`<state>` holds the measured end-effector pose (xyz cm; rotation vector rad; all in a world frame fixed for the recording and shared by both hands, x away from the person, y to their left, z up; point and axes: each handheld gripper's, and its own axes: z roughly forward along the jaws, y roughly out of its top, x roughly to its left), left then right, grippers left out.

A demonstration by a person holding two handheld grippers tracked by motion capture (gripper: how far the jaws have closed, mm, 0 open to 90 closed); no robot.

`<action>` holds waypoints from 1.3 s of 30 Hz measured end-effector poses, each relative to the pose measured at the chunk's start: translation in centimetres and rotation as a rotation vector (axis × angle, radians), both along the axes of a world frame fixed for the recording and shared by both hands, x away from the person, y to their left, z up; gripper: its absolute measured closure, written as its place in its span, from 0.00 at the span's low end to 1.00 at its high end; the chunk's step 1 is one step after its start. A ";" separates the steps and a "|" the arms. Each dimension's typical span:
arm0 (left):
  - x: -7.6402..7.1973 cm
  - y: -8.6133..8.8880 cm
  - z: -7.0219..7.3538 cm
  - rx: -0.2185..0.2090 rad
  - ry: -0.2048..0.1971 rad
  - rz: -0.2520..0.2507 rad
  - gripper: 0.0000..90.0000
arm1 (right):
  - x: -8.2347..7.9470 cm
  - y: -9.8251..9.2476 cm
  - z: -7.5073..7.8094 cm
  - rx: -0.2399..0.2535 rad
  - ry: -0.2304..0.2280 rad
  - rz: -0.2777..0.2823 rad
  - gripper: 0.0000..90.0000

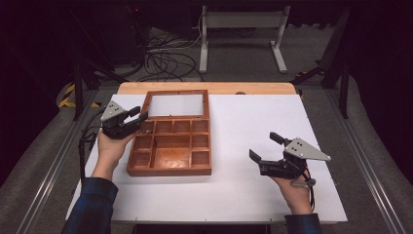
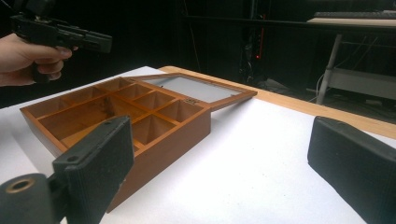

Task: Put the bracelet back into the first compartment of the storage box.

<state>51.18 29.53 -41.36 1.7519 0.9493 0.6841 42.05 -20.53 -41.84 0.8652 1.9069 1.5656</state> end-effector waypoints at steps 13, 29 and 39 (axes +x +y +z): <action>-0.8 -0.5 0.2 -0.060 -0.032 0.008 0.35 | 0.0 -0.2 -0.1 0.003 0.006 -0.010 0.08; -2.2 -0.8 0.3 -0.088 -0.063 0.007 0.15 | 0.2 -0.4 -0.3 0.005 0.006 -0.011 0.08; -3.3 -0.8 -0.2 -0.093 -0.081 -0.004 0.12 | 0.2 -0.5 -0.5 0.013 0.011 -0.007 0.07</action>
